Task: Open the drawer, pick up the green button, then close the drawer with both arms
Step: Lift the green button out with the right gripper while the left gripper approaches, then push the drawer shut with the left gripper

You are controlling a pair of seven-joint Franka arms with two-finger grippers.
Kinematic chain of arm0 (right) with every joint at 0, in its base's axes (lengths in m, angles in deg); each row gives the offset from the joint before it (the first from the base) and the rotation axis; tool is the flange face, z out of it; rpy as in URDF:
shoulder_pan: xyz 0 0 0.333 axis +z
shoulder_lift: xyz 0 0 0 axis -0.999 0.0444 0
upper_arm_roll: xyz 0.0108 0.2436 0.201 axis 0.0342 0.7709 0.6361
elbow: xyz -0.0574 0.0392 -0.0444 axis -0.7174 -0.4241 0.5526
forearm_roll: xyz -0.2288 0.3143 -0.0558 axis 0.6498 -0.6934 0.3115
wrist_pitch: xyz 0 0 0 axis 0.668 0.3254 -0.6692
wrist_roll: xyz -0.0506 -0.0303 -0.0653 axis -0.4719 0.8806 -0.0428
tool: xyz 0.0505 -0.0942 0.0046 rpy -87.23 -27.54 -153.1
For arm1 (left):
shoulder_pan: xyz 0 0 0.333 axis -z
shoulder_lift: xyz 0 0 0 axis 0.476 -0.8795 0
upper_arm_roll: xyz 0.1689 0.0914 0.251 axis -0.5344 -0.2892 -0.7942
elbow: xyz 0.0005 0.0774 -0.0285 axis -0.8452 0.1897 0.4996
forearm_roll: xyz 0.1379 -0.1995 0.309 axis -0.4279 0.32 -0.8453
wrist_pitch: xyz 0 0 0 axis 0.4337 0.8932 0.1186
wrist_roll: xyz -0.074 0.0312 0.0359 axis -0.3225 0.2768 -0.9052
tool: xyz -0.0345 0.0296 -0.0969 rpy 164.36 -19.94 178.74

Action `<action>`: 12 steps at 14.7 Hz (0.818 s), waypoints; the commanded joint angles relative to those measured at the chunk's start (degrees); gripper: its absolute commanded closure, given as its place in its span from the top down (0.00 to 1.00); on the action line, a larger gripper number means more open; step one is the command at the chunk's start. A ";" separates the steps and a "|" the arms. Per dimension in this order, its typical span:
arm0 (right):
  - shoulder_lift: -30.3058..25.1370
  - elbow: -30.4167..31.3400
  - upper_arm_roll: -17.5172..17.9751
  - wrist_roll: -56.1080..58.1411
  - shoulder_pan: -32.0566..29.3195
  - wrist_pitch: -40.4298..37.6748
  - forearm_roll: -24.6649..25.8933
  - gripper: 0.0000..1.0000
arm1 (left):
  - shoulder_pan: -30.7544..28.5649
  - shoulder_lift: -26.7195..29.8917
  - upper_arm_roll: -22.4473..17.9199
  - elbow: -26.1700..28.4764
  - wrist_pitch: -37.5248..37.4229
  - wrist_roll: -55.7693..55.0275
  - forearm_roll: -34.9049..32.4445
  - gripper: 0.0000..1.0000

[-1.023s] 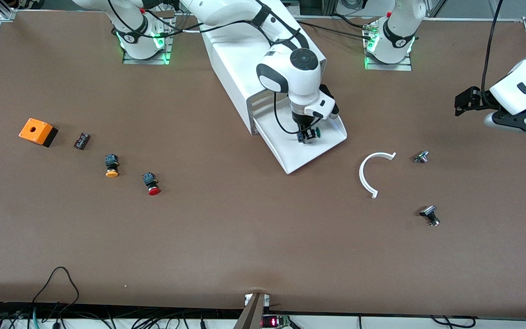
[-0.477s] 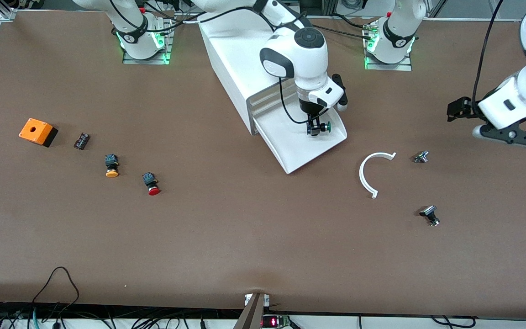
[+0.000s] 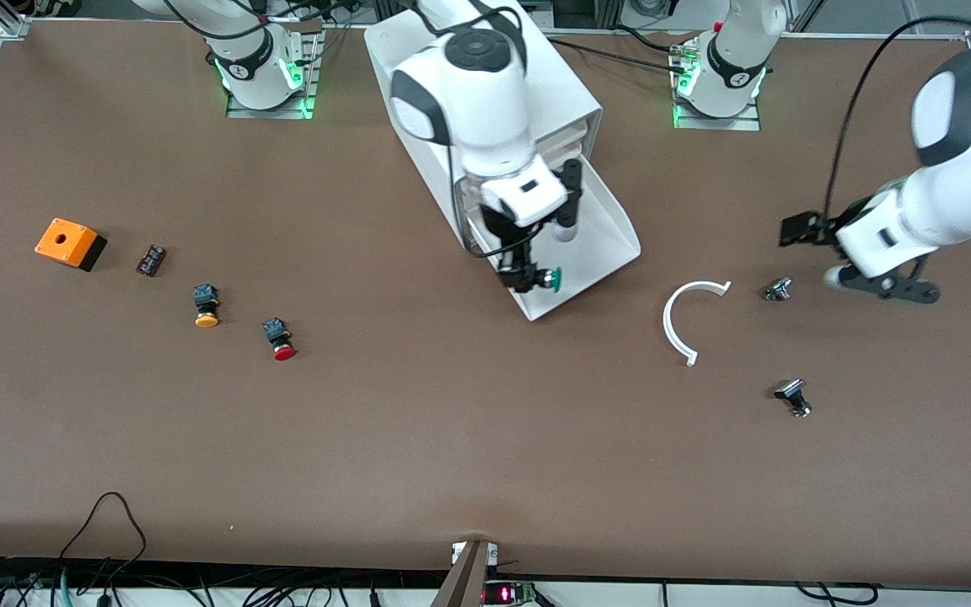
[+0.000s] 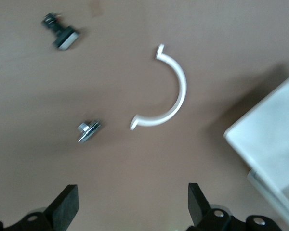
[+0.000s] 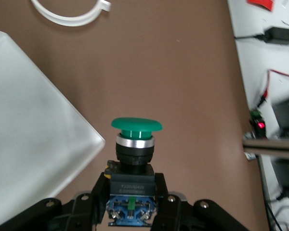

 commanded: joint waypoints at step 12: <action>-11.73 33.39 0.25 -31.61 -18.83 3.64 -6.46 0.40 | 16.36 -17.66 3.88 11.84 40.51 -39.81 0.20 1.00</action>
